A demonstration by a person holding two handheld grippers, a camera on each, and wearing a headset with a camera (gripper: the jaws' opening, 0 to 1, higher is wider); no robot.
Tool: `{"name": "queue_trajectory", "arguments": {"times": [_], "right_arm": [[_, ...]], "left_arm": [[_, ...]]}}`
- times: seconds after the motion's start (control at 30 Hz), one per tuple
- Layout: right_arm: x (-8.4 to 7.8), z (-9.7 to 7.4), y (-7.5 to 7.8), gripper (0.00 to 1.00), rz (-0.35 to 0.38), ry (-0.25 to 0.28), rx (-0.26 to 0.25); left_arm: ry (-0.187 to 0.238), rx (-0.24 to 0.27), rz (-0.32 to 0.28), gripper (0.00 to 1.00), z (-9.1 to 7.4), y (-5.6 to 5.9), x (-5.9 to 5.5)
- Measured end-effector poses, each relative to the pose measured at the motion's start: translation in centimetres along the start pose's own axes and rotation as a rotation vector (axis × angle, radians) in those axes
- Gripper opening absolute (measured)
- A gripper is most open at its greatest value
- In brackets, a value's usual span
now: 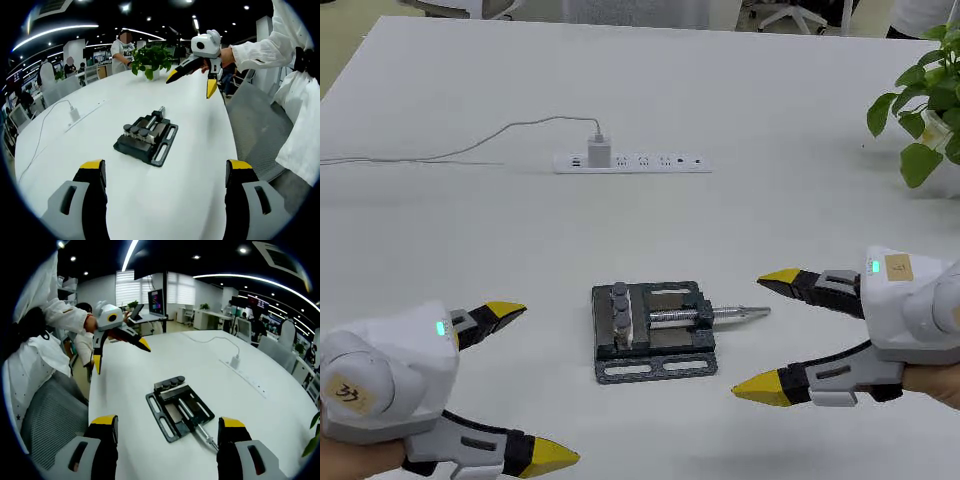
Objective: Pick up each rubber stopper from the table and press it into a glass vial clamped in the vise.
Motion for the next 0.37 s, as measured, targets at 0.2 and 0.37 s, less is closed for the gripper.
{"name": "queue_trajectory", "arguments": {"times": [0.2, 0.37], "right_arm": [[0.06, -0.14, -0.04, 0.80, 0.001, 0.003, -0.002], [0.11, -0.22, -0.11, 0.80, 0.001, 0.003, -0.001]], "left_arm": [[0.001, 0.002, 0.001, 0.99, -0.11, 0.03, 0.08], [-0.001, 0.001, 0.001, 0.99, -0.10, 0.06, 0.02]]}}
Point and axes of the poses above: the centre of the closed fingertips' face, and the gripper's own axes: z roughly forward along the fingers, y roughly to its right, x roughly out of its top, the point moved 1 cm from there along -z, roughly backward along the fingers, and after that the axes turned 14 degrees about -y, right-handed, at the moved point
